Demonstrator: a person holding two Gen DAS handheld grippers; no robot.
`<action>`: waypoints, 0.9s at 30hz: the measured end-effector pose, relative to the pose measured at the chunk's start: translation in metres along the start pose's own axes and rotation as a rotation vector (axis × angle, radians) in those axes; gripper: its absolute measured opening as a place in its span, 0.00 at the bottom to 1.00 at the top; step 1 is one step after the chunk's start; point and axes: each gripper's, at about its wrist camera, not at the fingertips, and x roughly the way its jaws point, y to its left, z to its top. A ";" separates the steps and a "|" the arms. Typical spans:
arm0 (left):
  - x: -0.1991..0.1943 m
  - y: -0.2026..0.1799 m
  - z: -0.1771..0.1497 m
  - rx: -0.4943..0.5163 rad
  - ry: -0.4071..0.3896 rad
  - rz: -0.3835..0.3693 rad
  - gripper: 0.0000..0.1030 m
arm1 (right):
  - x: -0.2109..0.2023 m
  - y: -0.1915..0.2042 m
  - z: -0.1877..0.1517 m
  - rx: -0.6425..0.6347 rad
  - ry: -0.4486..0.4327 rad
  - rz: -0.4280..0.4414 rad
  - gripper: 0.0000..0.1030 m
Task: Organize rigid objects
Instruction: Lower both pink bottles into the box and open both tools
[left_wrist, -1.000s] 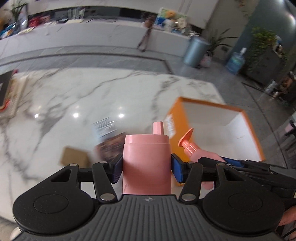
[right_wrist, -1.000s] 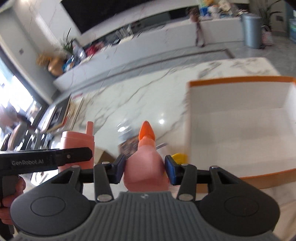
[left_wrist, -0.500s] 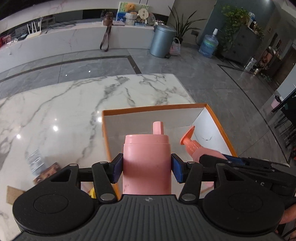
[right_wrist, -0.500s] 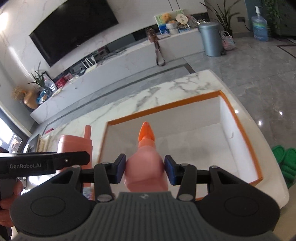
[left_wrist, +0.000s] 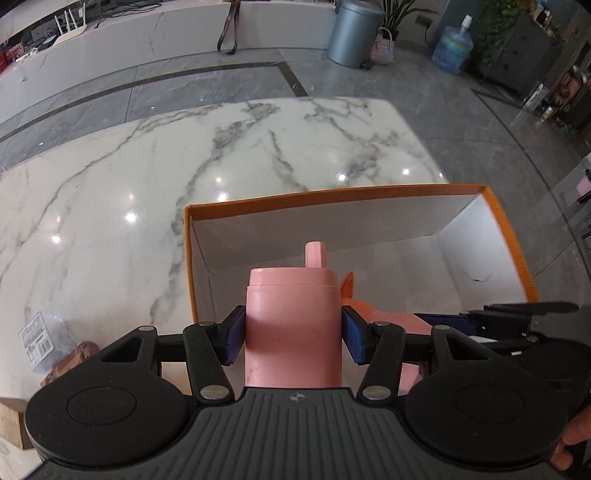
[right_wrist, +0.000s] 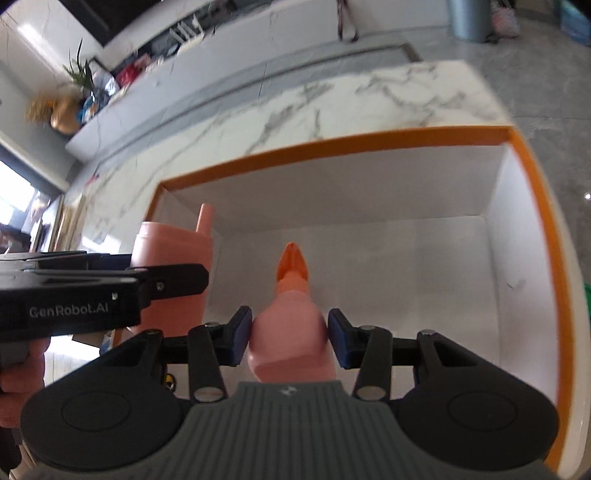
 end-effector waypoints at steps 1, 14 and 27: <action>0.004 0.000 0.002 0.000 0.002 0.009 0.60 | 0.005 -0.002 0.004 -0.005 0.015 0.004 0.45; 0.035 -0.021 0.016 0.117 0.039 0.169 0.60 | 0.051 -0.019 0.016 0.009 0.115 -0.039 0.44; 0.024 -0.019 0.013 0.155 0.002 0.186 0.64 | 0.034 -0.012 0.011 -0.032 0.094 -0.040 0.47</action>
